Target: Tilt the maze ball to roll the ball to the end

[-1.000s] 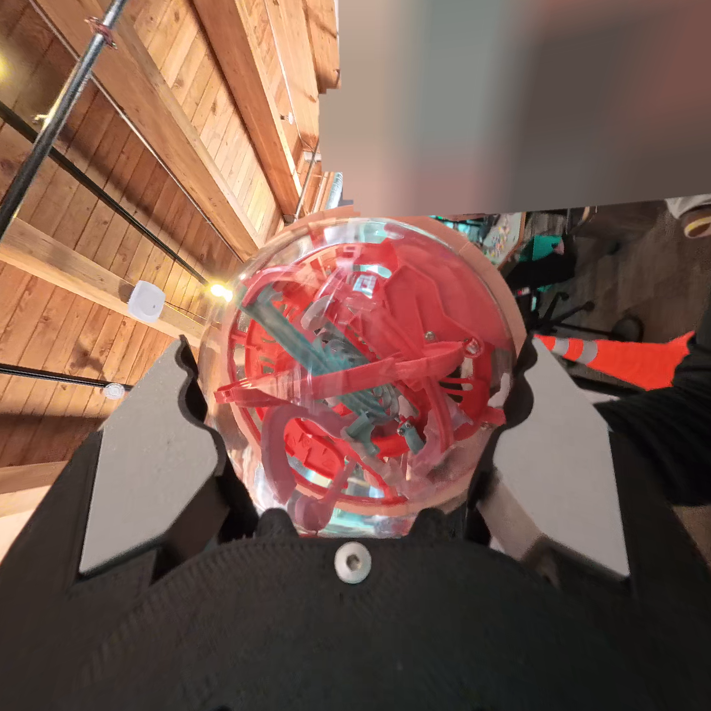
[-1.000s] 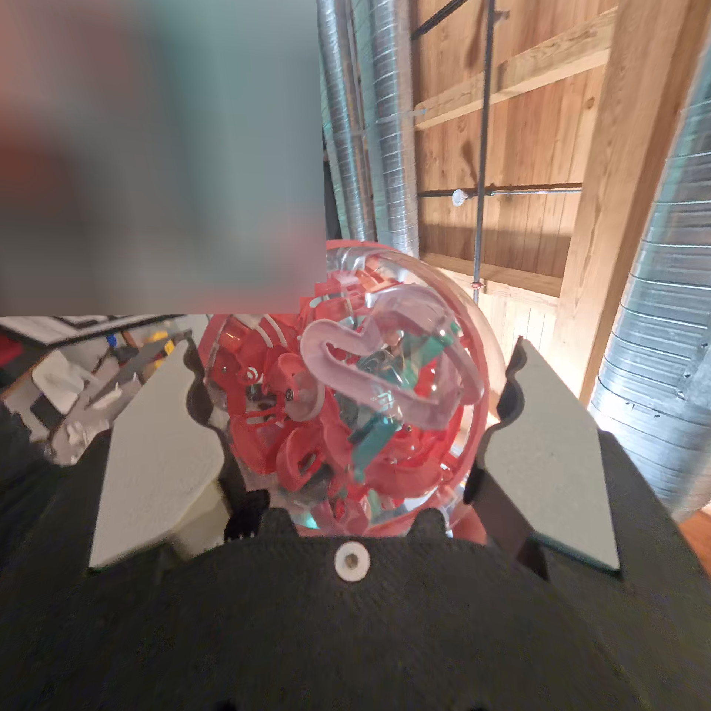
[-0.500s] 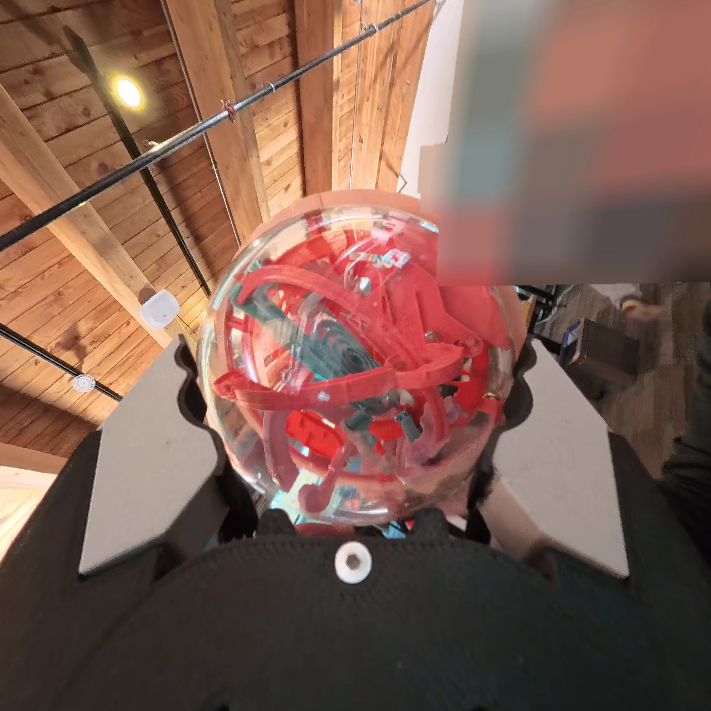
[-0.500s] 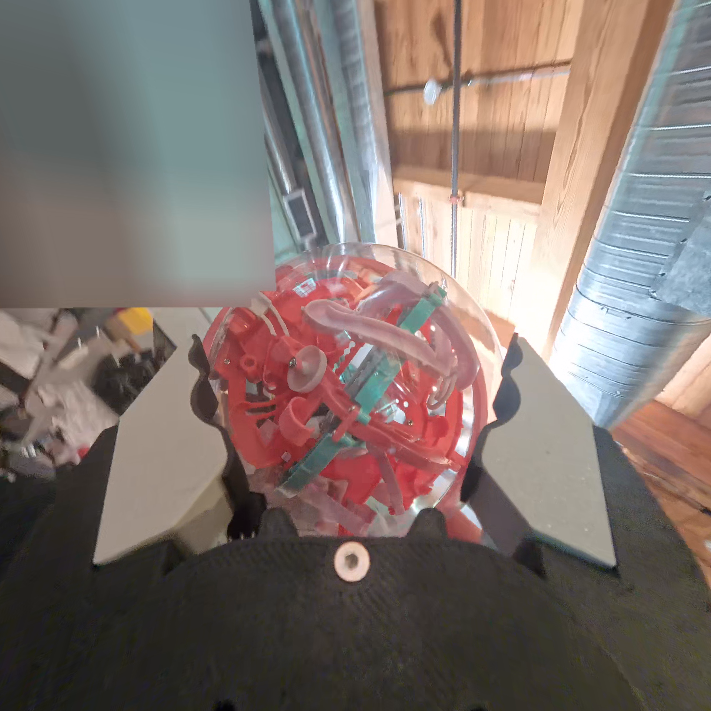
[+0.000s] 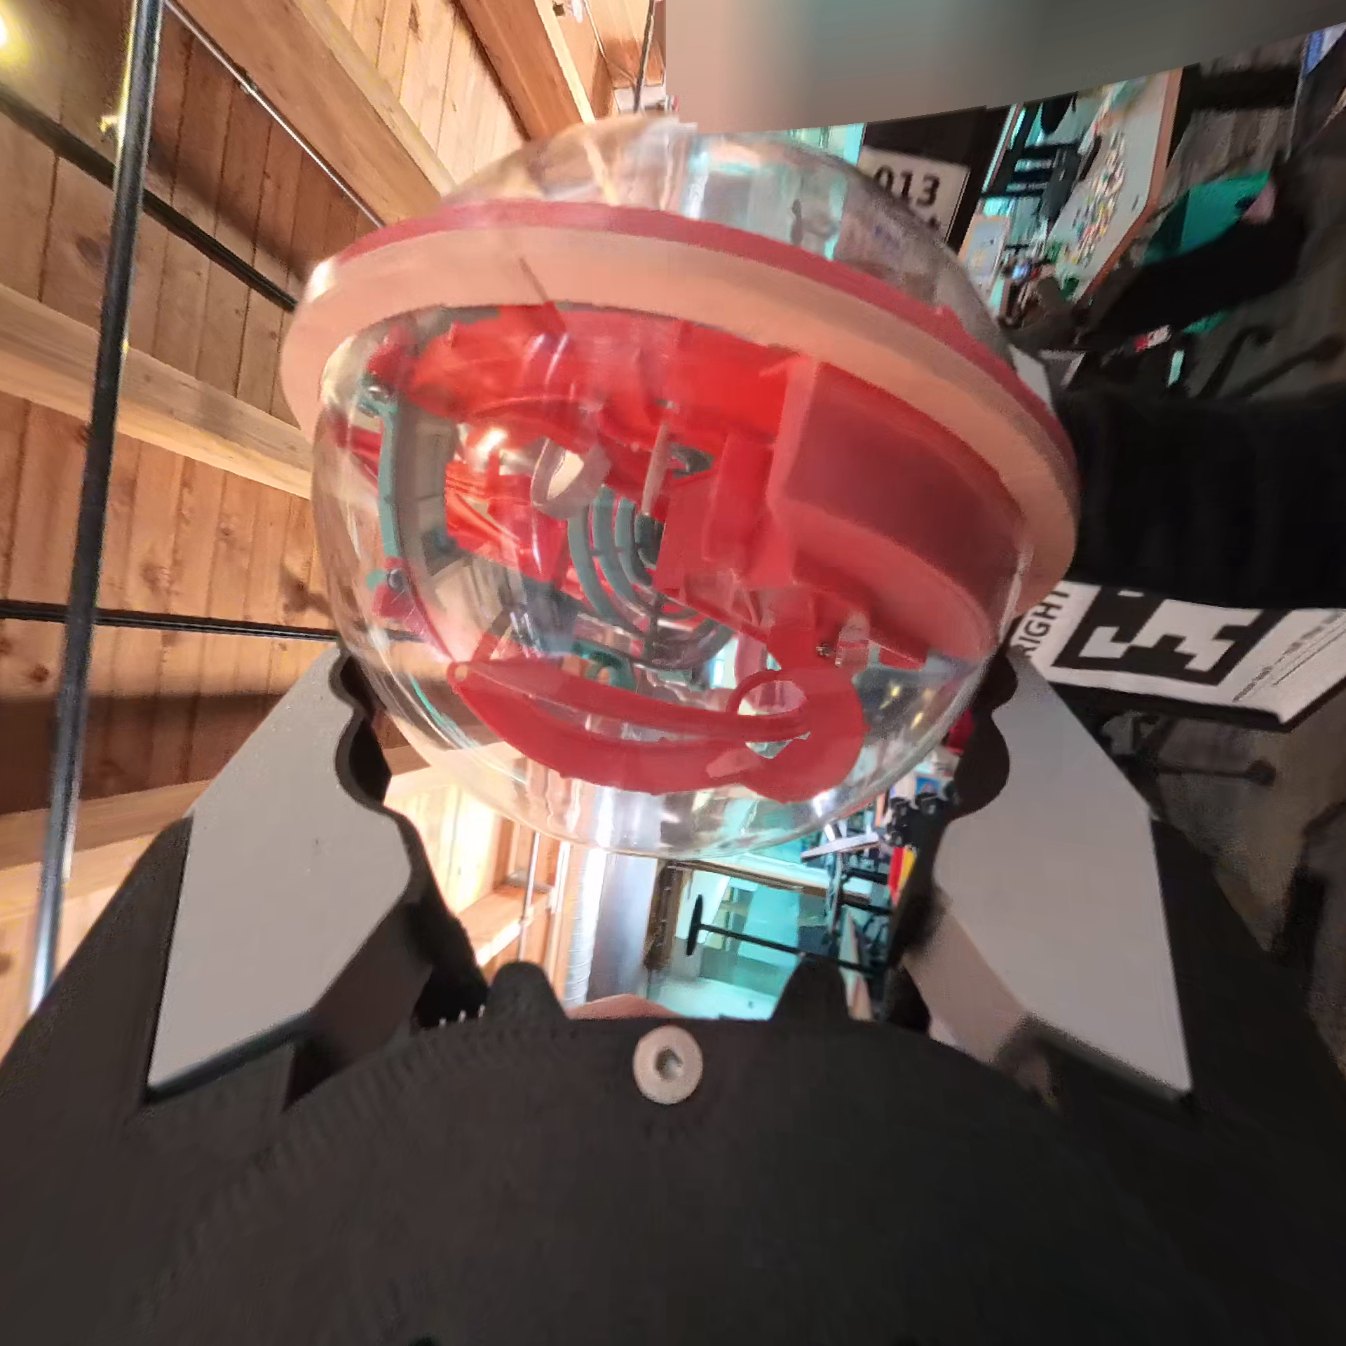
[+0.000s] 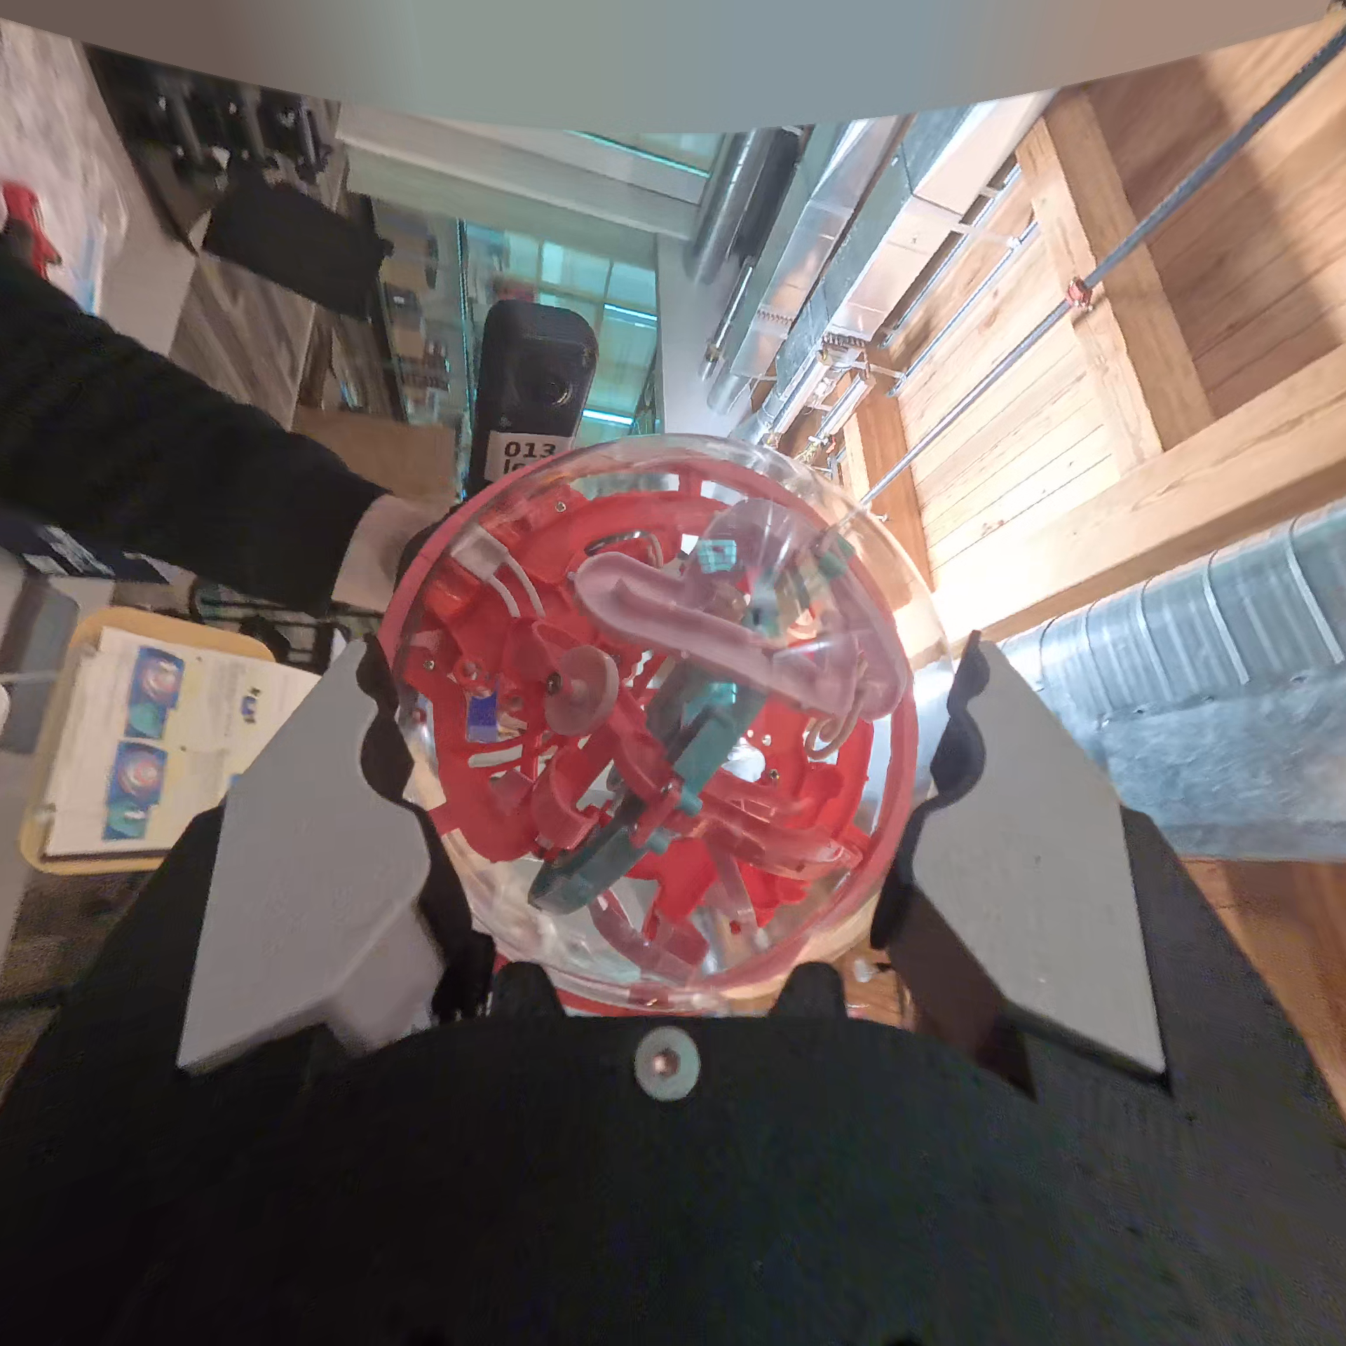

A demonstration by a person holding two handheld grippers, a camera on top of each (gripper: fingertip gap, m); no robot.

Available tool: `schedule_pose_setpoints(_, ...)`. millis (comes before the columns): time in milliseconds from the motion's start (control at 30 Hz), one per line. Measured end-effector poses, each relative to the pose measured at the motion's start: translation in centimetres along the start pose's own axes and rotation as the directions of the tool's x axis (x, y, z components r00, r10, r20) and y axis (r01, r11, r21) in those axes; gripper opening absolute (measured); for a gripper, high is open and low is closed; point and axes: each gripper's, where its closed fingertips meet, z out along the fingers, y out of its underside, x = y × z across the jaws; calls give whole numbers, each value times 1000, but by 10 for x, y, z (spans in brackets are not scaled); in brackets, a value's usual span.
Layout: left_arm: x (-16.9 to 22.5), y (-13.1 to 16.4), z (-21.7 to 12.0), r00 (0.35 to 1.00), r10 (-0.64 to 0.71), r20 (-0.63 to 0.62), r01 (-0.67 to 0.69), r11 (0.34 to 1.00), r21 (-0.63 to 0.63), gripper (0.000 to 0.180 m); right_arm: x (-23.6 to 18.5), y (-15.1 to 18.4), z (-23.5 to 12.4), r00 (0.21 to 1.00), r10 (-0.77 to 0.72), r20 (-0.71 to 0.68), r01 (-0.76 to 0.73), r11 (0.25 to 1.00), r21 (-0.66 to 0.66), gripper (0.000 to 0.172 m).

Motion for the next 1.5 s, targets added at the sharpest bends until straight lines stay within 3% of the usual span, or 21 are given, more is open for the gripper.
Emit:
schedule_pose_setpoints(200, -11, -13, 15, 994, 109, 12, -107, 991, -82, 156, 8, -28, 0, 975, -220, 42, 223, 971, -91, 146)
schedule_pose_setpoints(700, -31, -45, 13, 971, 237, 41, -226, 958, -176, 156, 19, -65, 10, 916, -396, 61, 401, 902, -161, 145)
schedule_pose_setpoints(1100, -39, -33, 1, 984, 110, 141, -95, 989, -109, 157, 17, -59, 35, 904, -359, 232, 414, 869, -271, 145)
schedule_pose_setpoints(1500, -18, 25, -9, 960, -174, 221, 203, 973, -114, 156, -6, -12, 55, 892, -142, 429, 332, 849, -411, 145)
